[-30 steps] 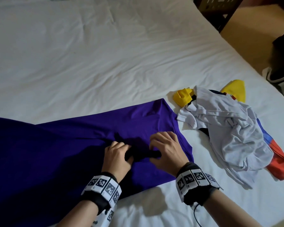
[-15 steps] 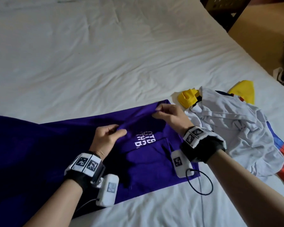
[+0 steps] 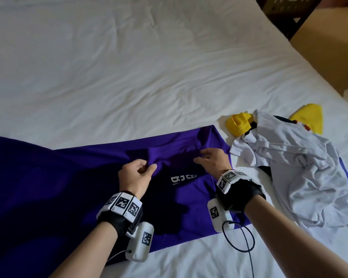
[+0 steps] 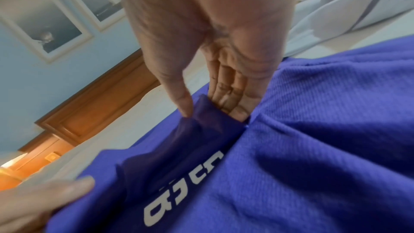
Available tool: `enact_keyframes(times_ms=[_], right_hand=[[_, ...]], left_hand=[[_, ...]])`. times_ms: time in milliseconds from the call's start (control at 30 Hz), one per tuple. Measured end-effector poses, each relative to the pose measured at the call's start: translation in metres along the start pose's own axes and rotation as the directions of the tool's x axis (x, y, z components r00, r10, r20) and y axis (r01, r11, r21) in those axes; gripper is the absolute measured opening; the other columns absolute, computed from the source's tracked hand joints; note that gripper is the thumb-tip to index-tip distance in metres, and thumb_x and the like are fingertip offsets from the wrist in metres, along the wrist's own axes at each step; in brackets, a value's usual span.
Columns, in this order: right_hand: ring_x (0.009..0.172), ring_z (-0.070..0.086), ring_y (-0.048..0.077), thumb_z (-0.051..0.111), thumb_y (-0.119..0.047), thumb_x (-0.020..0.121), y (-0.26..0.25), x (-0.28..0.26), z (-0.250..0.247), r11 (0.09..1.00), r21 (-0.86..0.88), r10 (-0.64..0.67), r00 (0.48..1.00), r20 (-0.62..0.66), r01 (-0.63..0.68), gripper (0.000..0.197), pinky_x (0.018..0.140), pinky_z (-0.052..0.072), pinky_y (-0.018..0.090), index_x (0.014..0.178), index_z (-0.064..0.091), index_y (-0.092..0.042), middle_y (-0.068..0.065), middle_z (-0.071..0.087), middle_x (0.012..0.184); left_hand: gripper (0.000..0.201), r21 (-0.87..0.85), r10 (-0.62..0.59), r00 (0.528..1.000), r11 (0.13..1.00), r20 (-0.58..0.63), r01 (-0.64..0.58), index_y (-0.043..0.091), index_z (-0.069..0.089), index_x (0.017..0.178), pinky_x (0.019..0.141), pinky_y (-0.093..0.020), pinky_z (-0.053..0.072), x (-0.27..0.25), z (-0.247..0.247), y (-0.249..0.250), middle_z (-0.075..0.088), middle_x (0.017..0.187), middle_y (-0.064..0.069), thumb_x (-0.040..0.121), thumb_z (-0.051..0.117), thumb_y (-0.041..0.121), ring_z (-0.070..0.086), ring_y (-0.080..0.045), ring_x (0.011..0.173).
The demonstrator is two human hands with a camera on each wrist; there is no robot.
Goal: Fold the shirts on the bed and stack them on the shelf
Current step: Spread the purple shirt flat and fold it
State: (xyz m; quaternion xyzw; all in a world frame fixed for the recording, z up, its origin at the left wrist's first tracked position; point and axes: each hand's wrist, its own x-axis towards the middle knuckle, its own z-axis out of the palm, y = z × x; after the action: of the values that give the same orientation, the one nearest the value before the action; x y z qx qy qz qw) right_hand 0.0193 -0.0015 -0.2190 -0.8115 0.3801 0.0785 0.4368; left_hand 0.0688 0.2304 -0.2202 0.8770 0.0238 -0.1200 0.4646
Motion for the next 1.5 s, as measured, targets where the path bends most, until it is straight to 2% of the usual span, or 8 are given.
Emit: enact_keyframes(times_ms=[200, 400, 600, 867, 1033, 1200, 1367, 1500], right_hand=[[0.062, 0.048, 0.014, 0.059, -0.011, 0.093, 0.002, 0.01, -0.01, 0.954, 0.298, -0.031, 0.998, 0.051, 0.014, 0.018, 0.057, 0.041, 0.028, 0.078, 0.058, -0.02, -0.003, 0.051, 0.067], [0.073, 0.057, 0.022, 0.057, -0.016, 0.094, 0.013, 0.011, -0.003, 0.998, 0.017, -0.059, 0.993, 0.099, 0.058, 0.016, 0.07, 0.049, 0.038, 0.083, 0.056, -0.027, 0.001, 0.061, 0.078], [0.083, 0.06, 0.015, 0.068, -0.037, 0.088, 0.001, -0.002, -0.004, 0.996, 0.059, -0.069, 0.992, 0.104, 0.063, 0.025, 0.074, 0.046, 0.025, 0.111, 0.061, -0.031, 0.0, 0.065, 0.089], [0.104, 0.048, 0.032, 0.07, -0.01, 0.077, -0.033, -0.05, 0.053, 0.893, -0.233, -0.437, 0.865, -0.247, 0.385, 0.056, 0.09, 0.045, 0.046, 0.13, 0.056, -0.016, 0.007, 0.054, 0.122], [0.093, 0.055, 0.028, 0.06, -0.015, 0.07, -0.099, -0.097, 0.164, 0.716, -0.155, -0.683, 0.729, 0.048, 0.681, 0.037, 0.075, 0.051, 0.044, 0.106, 0.067, -0.021, -0.001, 0.062, 0.105], [0.115, 0.049, 0.028, 0.064, -0.015, 0.077, -0.149, -0.107, 0.24, 0.654, -0.308, -0.617, 0.723, 0.311, 0.691, 0.053, 0.088, 0.044, 0.045, 0.129, 0.056, -0.02, 0.001, 0.055, 0.126], [0.12, 0.044, 0.026, 0.059, -0.016, 0.083, -0.161, -0.096, 0.256, 0.65, -0.469, -0.517, 0.8, 0.305, 0.598, 0.057, 0.092, 0.034, 0.041, 0.138, 0.044, -0.024, 0.0, 0.049, 0.131], [0.093, 0.062, 0.029, 0.063, -0.008, 0.073, -0.153, -0.095, 0.253, 0.604, -0.42, -0.651, 0.723, 0.231, 0.677, 0.038, 0.076, 0.038, 0.041, 0.107, 0.068, -0.023, 0.001, 0.064, 0.097]], left_hand=[[0.016, -0.073, 0.141, 0.99, 0.987, -0.003, -0.141, 0.009, 0.057, 0.082, 0.057, -0.019, 0.038, 0.002, -0.001, -0.003, 0.049, 0.059, 0.006, 0.093, 0.063, 0.019, 0.043, -0.008, 0.053], [0.012, 0.015, 0.033, 0.999, 0.999, 0.004, -0.034, 0.005, 0.063, 0.09, 0.065, -0.021, 0.035, 0.004, 0.005, -0.019, 0.055, 0.061, 0.01, 0.092, 0.064, 0.017, 0.052, -0.019, 0.063], [0.018, 0.036, -0.024, 0.999, 0.999, 0.025, 0.023, 0.003, 0.065, 0.101, 0.083, -0.031, 0.046, 0.006, 0.005, -0.018, 0.061, 0.07, 0.001, 0.09, 0.066, 0.017, 0.062, -0.028, 0.08], [0.009, 0.165, 0.21, 0.977, 0.965, -0.025, -0.203, 0.017, 0.066, 0.09, 0.075, -0.034, 0.052, 0.03, -0.063, -0.03, 0.065, 0.085, 0.003, 0.084, 0.069, 0.023, 0.059, -0.014, 0.075], [0.024, 0.659, 0.17, 0.983, 0.733, 0.067, -0.171, 0.024, 0.061, 0.1, 0.097, -0.043, 0.037, 0.08, -0.165, -0.065, 0.059, 0.111, 0.005, 0.077, 0.063, 0.03, 0.051, -0.02, 0.112], [0.042, 0.862, 0.003, 0.976, 0.468, 0.219, -0.195, 0.023, 0.046, 0.109, 0.112, -0.057, 0.018, 0.122, -0.236, -0.089, 0.051, 0.117, 0.003, 0.071, 0.064, 0.017, 0.048, -0.02, 0.119], [0.041, 0.949, 0.033, 0.978, 0.239, 0.205, -0.207, 0.021, 0.049, 0.118, 0.109, -0.068, 0.016, 0.142, -0.278, -0.104, 0.054, 0.118, -0.001, 0.079, 0.061, 0.015, 0.047, -0.024, 0.12], [0.022, 0.964, 0.214, 0.969, 0.204, 0.124, -0.169, 0.026, 0.063, 0.099, 0.097, -0.049, 0.026, 0.123, -0.306, -0.111, 0.062, 0.097, 0.007, 0.08, 0.062, 0.015, 0.052, -0.02, 0.103]])
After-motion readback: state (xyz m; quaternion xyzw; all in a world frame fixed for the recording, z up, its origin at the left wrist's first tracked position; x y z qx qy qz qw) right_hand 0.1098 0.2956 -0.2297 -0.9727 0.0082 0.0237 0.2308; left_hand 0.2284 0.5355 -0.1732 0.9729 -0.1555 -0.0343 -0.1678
